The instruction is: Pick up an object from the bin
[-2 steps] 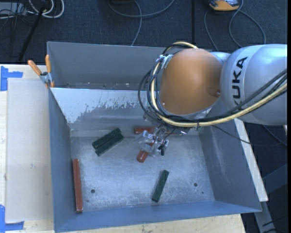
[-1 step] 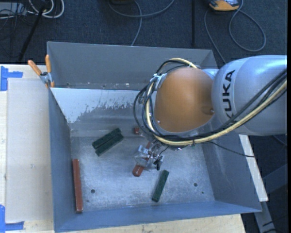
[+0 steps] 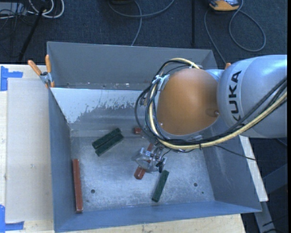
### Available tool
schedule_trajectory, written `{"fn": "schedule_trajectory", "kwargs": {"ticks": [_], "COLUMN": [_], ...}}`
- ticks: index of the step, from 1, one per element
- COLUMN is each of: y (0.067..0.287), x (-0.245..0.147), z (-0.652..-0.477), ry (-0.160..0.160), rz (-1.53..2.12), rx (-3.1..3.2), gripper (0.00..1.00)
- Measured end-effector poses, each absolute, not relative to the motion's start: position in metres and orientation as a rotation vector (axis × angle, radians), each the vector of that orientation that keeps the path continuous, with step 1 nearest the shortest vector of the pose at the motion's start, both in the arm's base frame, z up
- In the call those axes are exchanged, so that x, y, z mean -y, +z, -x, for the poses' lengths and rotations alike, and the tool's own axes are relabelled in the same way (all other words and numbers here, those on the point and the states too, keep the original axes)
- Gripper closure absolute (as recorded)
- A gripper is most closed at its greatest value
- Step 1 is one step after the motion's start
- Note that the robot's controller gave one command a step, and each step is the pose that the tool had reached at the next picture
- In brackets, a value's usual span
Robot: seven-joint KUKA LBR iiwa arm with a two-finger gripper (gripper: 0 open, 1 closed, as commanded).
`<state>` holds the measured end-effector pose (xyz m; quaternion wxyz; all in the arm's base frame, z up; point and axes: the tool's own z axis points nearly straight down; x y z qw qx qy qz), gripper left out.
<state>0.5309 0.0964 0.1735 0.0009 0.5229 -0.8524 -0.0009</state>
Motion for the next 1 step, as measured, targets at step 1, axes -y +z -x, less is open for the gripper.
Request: {"fn": "schedule_trajectory", "kwargs": {"ticks": [1], "y": [0.2311], "x": [-0.0942], "z": [-0.5472], "ry": [0.003], "rz": [-1.656], "rx": [2.677], "gripper": [1.00]}}
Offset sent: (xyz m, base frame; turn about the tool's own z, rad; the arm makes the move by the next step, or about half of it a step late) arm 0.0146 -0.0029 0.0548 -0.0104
